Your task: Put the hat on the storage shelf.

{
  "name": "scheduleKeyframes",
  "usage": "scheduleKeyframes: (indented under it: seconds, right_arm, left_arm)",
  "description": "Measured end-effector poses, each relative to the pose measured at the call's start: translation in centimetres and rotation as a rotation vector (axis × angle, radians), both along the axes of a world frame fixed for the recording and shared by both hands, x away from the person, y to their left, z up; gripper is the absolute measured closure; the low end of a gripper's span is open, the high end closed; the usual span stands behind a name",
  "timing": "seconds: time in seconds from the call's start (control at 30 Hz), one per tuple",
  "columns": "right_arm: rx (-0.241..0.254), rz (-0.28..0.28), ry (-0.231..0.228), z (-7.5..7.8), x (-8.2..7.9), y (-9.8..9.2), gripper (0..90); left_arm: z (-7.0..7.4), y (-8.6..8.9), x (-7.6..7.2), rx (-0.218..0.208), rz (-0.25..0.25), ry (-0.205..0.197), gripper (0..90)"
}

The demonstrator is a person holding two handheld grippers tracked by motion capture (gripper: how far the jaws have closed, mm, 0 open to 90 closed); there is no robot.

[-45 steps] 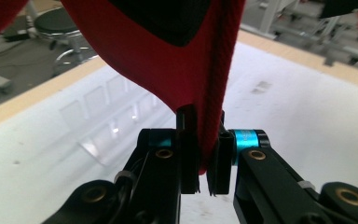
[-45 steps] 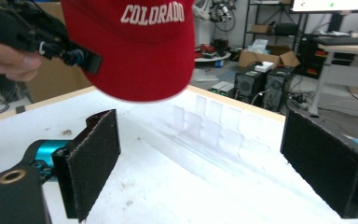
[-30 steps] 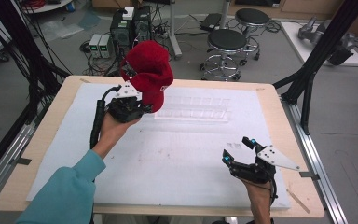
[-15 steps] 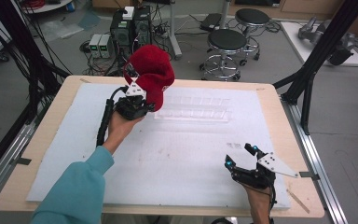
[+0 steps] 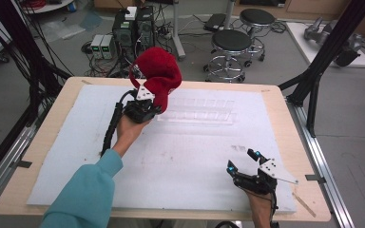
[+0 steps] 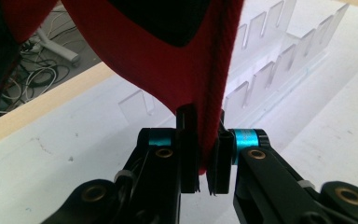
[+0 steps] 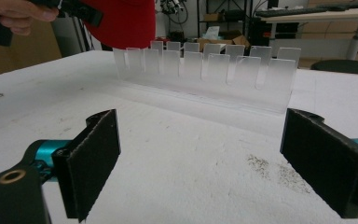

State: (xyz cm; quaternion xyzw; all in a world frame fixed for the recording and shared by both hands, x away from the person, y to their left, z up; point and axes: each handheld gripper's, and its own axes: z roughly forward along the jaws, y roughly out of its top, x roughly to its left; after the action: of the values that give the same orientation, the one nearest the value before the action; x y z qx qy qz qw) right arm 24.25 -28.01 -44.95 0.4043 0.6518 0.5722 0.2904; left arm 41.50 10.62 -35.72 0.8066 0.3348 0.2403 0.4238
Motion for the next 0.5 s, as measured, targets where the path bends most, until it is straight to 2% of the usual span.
scheduleKeyframes:
  seconds: [0.13,0.23,0.33,0.5]
  right_arm:
    - [0.000,-0.001,-0.003,0.0,0.0,0.0,10.9]
    - [0.002,-0.002,-0.002,0.0,0.0,-0.1,10.9]
    - [0.008,-0.001,-0.002,0.0,0.0,-0.1,10.9]
    - [0.009,-0.004,0.000,-0.1,0.0,-0.1,10.9]
  left_arm:
    - [-0.7,-0.5,-0.2,0.021,0.031,0.017,85.1]
    - [-1.4,-0.6,-0.1,0.015,0.041,0.021,85.1]
    - [-1.7,-0.8,0.0,0.001,0.047,0.008,85.1]
    - [-2.3,-0.8,0.2,0.007,0.051,0.017,85.1]
